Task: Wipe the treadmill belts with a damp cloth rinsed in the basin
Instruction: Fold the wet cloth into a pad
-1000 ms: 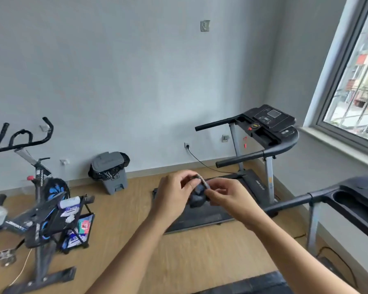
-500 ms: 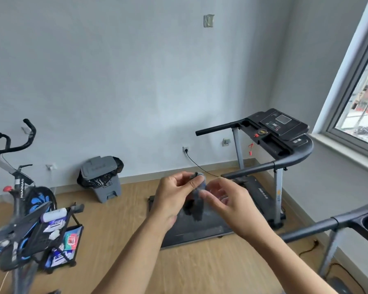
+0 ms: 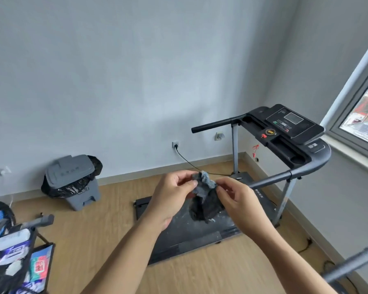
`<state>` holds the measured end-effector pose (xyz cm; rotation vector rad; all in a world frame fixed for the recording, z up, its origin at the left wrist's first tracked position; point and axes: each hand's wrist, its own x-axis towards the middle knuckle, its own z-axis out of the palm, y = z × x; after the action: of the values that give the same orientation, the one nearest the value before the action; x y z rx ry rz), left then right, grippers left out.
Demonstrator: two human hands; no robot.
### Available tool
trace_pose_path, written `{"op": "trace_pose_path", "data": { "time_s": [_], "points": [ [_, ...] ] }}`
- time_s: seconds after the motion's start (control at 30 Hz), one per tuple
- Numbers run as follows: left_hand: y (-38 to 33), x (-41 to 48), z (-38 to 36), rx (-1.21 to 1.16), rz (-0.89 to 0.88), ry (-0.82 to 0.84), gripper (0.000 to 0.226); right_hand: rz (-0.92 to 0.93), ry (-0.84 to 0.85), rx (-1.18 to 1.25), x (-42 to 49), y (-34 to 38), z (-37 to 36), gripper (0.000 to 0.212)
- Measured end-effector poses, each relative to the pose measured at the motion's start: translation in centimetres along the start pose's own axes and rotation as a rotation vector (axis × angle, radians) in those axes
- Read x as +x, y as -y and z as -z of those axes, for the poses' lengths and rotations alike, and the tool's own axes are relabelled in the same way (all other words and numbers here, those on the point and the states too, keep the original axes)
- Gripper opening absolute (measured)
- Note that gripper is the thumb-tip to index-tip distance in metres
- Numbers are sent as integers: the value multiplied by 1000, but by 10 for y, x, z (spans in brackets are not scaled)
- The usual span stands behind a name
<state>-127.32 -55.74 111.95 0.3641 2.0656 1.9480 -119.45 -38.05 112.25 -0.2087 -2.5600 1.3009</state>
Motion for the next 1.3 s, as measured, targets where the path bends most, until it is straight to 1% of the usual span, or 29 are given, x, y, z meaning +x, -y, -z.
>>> {"op": "trace_pose_path", "data": {
  "time_s": [0.1, 0.23, 0.33, 0.4, 0.43, 0.5, 0.53, 0.6, 0.67, 0.73, 0.77, 0.83, 0.87, 0.9, 0.97, 1.07, 1.13, 1.2, 1.27, 1.3],
  "points": [
    [-2, 26, 12, -59, 14, 12, 28, -30, -8, 43, 28, 6, -13, 25],
    [-12, 49, 20, -54, -45, 104, 31, -20, 100, 186, 50, 20, -19, 13],
    [-20, 68, 22, -84, -32, 149, 38, -10, 157, 149, 74, 18, -15, 10],
    [-23, 85, 22, -76, -13, 103, 41, -20, 180, 99, 94, 11, -6, 6],
    [-24, 96, 24, -66, -11, 58, 39, -21, 175, 56, 106, 7, 0, 11],
    [-26, 119, 30, 61, -55, -48, 29, -15, 128, -47, 129, -3, 11, 16],
    [-26, 130, 34, 185, -101, -61, 32, -8, 99, -69, 141, -8, 16, 15],
    [-25, 155, 39, 411, -199, -11, 49, 17, 48, -91, 169, -18, 24, 13],
    [-17, 183, 43, 561, -264, 52, 49, 61, 14, -100, 197, -26, 29, 13],
    [-3, 214, 43, 630, -275, 120, 55, 118, -4, -59, 228, -37, 31, 12],
    [2, 230, 42, 639, -266, 141, 52, 134, -15, -27, 244, -43, 31, 13],
    [13, 260, 41, 633, -269, 140, 28, 130, -32, 59, 272, -57, 33, 16],
    [20, 275, 40, 685, -299, 121, 24, 119, -30, 107, 284, -63, 33, 19],
    [27, 290, 39, 762, -347, 91, 27, 109, -24, 144, 297, -70, 33, 22],
    [37, 312, 38, 919, -430, 10, 23, 105, -28, 186, 316, -76, 32, 27],
    [55, 340, 37, 1053, -437, -59, 29, 126, -46, 210, 346, -81, 25, 30],
    [61, 356, 39, 1013, -358, -17, 30, 136, -22, 223, 362, -81, 19, 28],
    [64, 375, 46, 869, -253, 129, 35, 161, -4, 193, 380, -79, 13, 26],
    [60, 392, 47, 729, -223, 297, 39, 158, -8, 111, 395, -75, 11, 24],
    [54, 396, 45, 633, -206, 345, 43, 146, -9, 69, 401, -70, 11, 24]
  ]
}}
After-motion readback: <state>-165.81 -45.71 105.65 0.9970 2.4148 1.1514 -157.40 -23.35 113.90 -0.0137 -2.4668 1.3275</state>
